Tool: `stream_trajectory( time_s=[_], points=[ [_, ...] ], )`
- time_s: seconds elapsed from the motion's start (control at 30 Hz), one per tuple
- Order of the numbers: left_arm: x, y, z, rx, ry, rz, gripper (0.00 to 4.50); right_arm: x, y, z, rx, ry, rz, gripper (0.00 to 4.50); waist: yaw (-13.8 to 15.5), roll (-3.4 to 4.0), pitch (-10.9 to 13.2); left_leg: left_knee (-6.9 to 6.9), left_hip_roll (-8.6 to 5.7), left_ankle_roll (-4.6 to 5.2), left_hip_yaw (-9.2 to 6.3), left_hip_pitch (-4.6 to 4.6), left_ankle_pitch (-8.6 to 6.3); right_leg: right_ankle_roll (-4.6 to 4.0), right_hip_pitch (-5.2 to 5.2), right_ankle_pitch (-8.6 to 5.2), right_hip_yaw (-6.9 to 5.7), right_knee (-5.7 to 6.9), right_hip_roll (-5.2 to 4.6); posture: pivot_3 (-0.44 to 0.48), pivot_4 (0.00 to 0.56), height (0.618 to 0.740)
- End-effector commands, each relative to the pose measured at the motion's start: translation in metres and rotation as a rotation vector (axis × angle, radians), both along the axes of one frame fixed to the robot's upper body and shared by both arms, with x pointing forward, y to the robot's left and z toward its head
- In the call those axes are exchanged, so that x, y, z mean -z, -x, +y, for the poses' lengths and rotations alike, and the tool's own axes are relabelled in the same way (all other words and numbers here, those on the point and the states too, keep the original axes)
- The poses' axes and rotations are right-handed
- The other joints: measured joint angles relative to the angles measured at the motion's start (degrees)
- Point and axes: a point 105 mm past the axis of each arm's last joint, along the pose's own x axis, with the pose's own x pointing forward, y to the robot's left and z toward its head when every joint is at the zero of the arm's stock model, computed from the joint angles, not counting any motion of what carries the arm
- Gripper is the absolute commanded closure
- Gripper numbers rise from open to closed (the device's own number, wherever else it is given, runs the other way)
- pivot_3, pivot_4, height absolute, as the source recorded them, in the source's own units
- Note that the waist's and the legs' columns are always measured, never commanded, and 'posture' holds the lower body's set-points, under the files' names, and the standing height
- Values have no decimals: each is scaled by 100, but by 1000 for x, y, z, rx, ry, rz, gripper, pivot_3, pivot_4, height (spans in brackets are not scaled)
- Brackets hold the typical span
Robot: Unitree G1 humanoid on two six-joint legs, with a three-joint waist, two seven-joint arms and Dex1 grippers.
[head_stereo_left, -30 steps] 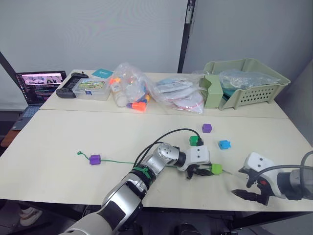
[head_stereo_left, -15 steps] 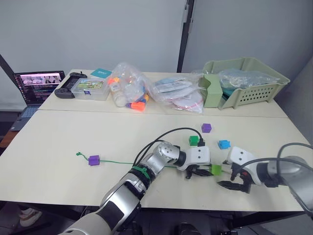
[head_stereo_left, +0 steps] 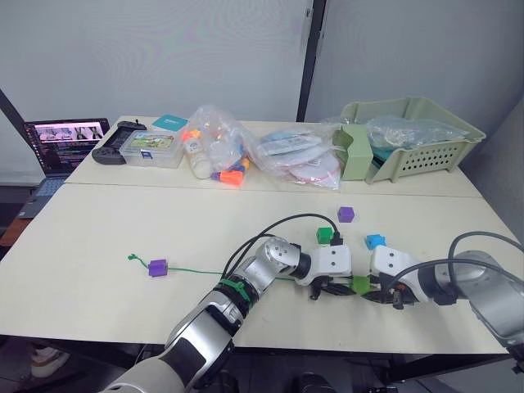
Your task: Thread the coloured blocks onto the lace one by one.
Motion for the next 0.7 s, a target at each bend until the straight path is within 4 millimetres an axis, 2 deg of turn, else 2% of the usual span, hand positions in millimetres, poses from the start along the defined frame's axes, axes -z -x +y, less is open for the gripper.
stream_trajectory(
  time_s=[0.03, 0.2, 0.27, 0.33, 0.5, 0.57, 0.7],
  points=[
    [7, 1, 8, 14, -51, 4, 3377, 7, 1, -17, 66, 43, 27, 3401, -1, 0, 0, 0, 0, 0, 0, 0, 0, 0, 0, 0, 0, 0, 0, 0, 150, 737],
    [6, 1, 11, 12, -53, 2, 3377, 6, 1, -17, 57, 40, 23, 3401, -4, 0, 0, 0, 0, 0, 0, 0, 0, 0, 0, 0, 0, 0, 0, 0, 150, 737],
    [5, 1, 11, 12, -53, 3, 3377, 4, -1, -11, 46, 14, 12, 3401, -5, 0, 0, -1, 0, 0, 0, 0, 0, 0, -1, 0, 0, 0, 0, 0, 150, 737],
    [5, 1, 11, 13, -53, 3, 3377, 3, 1, -5, 21, 0, 20, 2367, -14, 0, 0, -1, 1, 0, -1, 0, 0, 0, -1, 0, -1, 0, 1, 0, 150, 737],
    [5, 2, 11, 16, -52, 6, 3377, -1, -2, -14, -16, 88, -29, 696, -17, 1, -1, 0, 1, 0, 0, 1, 0, 0, 0, 0, -1, 0, 0, 0, 150, 737],
    [5, 2, 13, 15, -53, 6, 3377, -3, -3, -20, -16, 118, -40, 684, -7, 1, 0, 0, 0, 0, 0, 0, 0, 0, 0, 0, -1, 0, 0, 0, 150, 737],
    [5, 2, 14, 14, -56, 6, 3377, -3, -3, -20, -21, 116, -39, 684, -18, 0, 0, 1, 0, 0, 0, 1, 0, 0, 0, 0, 0, 0, -1, 0, 150, 737]
  ],
)
